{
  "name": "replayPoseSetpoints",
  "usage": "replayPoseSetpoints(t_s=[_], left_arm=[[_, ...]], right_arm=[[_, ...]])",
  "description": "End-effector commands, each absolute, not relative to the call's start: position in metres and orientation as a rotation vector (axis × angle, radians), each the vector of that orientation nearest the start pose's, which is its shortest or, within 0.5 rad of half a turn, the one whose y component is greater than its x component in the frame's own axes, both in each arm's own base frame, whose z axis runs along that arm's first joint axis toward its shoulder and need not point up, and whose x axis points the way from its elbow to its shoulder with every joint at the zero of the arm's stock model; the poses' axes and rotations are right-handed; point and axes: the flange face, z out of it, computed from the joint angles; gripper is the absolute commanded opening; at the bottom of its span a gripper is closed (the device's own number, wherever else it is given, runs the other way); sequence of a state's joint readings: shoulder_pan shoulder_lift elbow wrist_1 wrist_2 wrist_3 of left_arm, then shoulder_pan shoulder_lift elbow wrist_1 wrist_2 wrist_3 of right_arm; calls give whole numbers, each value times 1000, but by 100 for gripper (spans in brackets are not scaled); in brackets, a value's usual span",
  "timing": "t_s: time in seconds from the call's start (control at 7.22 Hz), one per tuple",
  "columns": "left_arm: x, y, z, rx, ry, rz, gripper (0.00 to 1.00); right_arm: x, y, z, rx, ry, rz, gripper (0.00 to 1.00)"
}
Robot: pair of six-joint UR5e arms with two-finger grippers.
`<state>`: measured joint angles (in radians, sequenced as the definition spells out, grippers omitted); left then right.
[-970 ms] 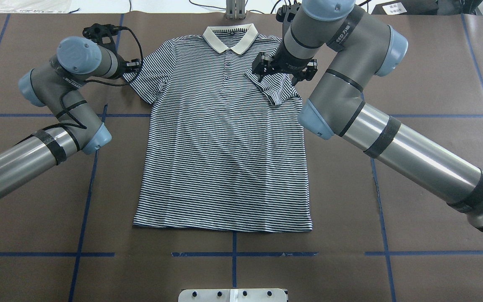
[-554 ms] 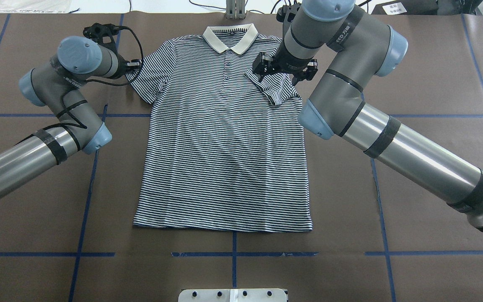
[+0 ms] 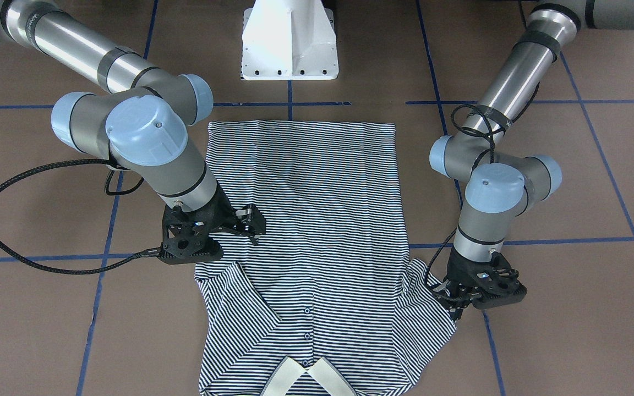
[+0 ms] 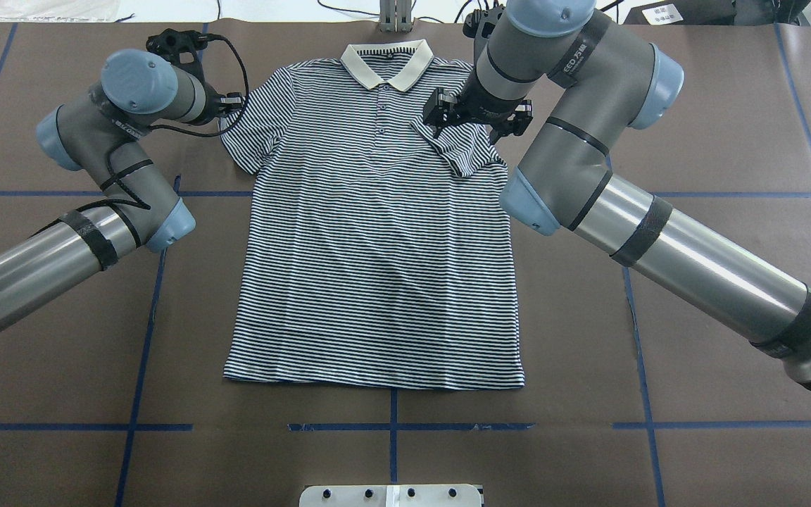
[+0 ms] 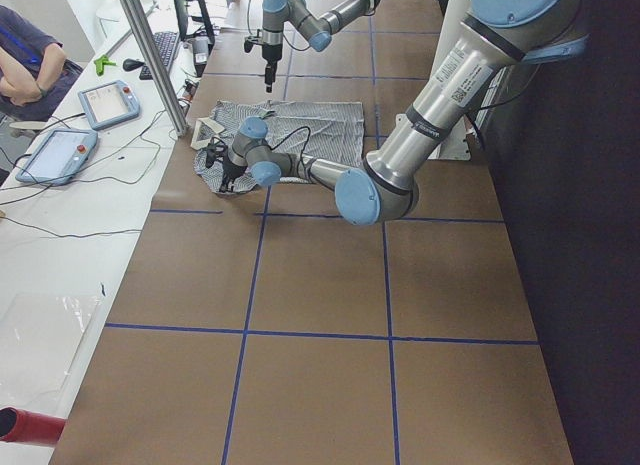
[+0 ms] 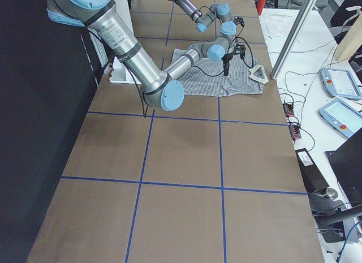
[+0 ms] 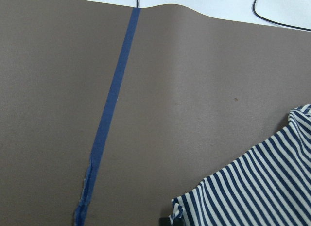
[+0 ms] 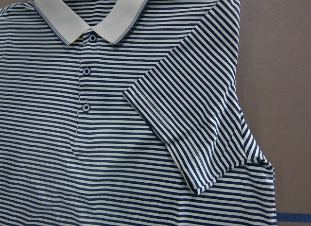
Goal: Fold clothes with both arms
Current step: 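Fold the sleeve nearest the left gripper inward over the shirt body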
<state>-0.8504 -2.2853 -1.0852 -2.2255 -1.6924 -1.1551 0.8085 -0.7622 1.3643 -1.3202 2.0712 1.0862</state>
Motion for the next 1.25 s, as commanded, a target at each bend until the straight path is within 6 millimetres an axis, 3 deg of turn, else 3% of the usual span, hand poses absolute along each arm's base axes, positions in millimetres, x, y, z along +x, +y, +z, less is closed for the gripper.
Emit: replayPoseSetpoints(t_s=[0.0, 0.14, 0.28, 0.42, 0.55, 0.69, 1.11], left_arm=[[439, -681, 284, 374, 741, -378, 0], [449, -685, 262, 340, 751, -448, 0], [476, -686, 256, 306, 757, -481, 0], [517, -690, 246, 277, 794, -528, 0], [541, -693, 244, 262, 817, -551, 0], [542, -695, 239, 283, 859, -548, 0], [555, -696, 253, 314, 929, -526, 0]], right_arm=[[-464, -610, 218, 128, -949, 84, 100], [-464, -610, 218, 129, -950, 84, 100], [-465, -609, 219, 127, -949, 83, 100], [-466, -610, 223, 124, -946, 84, 100], [-466, -610, 225, 122, -944, 85, 100], [-466, -610, 224, 123, -945, 85, 100], [-466, -610, 225, 123, -943, 84, 100]])
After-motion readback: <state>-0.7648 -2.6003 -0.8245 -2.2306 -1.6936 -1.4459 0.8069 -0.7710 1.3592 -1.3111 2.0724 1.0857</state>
